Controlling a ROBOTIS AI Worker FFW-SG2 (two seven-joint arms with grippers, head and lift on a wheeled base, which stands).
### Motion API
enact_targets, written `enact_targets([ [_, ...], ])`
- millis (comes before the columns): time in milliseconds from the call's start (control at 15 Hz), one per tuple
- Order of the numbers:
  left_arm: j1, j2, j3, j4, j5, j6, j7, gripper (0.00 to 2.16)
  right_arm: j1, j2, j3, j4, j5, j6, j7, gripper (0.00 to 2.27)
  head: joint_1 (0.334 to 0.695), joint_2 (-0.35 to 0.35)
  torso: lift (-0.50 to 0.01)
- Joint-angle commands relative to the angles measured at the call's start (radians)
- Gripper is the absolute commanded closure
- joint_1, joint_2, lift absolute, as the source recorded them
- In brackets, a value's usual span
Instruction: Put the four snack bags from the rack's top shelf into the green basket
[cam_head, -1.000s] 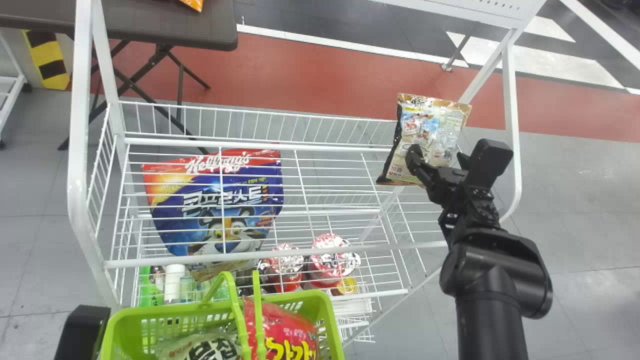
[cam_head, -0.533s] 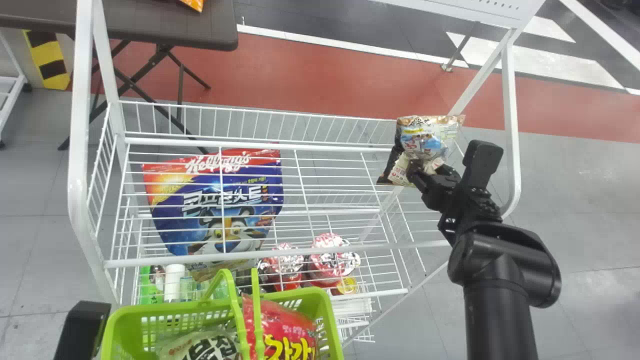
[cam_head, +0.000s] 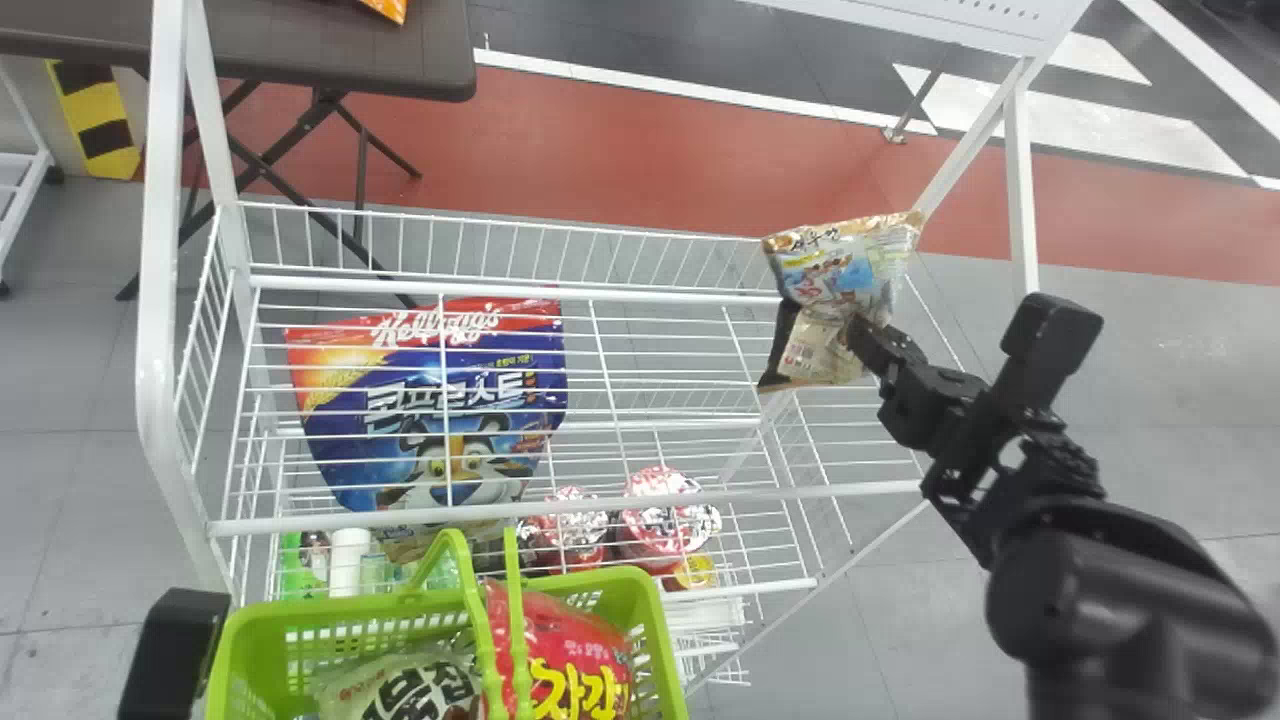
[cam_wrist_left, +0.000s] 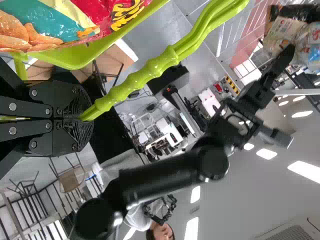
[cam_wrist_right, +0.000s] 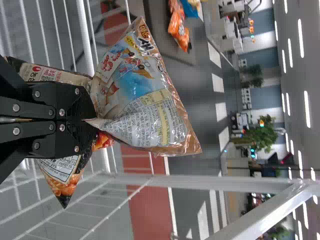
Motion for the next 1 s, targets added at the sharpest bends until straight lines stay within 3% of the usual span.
enact_targets([
  [0, -0.002, 0.000, -0.004, 0.000, 0.000, 0.000, 0.001, 1.55, 0.096, 0.051, -0.043, -0.258, -0.055, 0.301, 0.043, 2.24, 0.695, -0.350, 0.000],
  [133, -0.002, 0.000, -0.007, -0.002, 0.000, 0.000, 0.006, 1.55, 0.168, 0.095, -0.069, -0.411, -0.091, 0.531, 0.097, 2.24, 0.695, -0.350, 0.000],
  [333, 0.007, 0.000, -0.007, -0.006, 0.003, -0.006, 0.015, 1.55, 0.267, 0.095, -0.064, -0.469, -0.184, 0.722, 0.140, 2.24, 0.695, -0.350, 0.000],
  [600, 0.009, -0.002, -0.024, -0.006, 0.003, -0.018, 0.027, 1.55, 0.326, 0.095, -0.004, -0.460, -0.189, 0.828, 0.207, 2.24, 0.695, -0.350, 0.000],
  [933, 0.020, -0.002, -0.027, -0.008, 0.002, -0.031, 0.030, 1.55, 0.387, 0.024, 0.220, -0.471, -0.138, 0.828, 0.215, 2.24, 0.695, -0.350, 0.000],
])
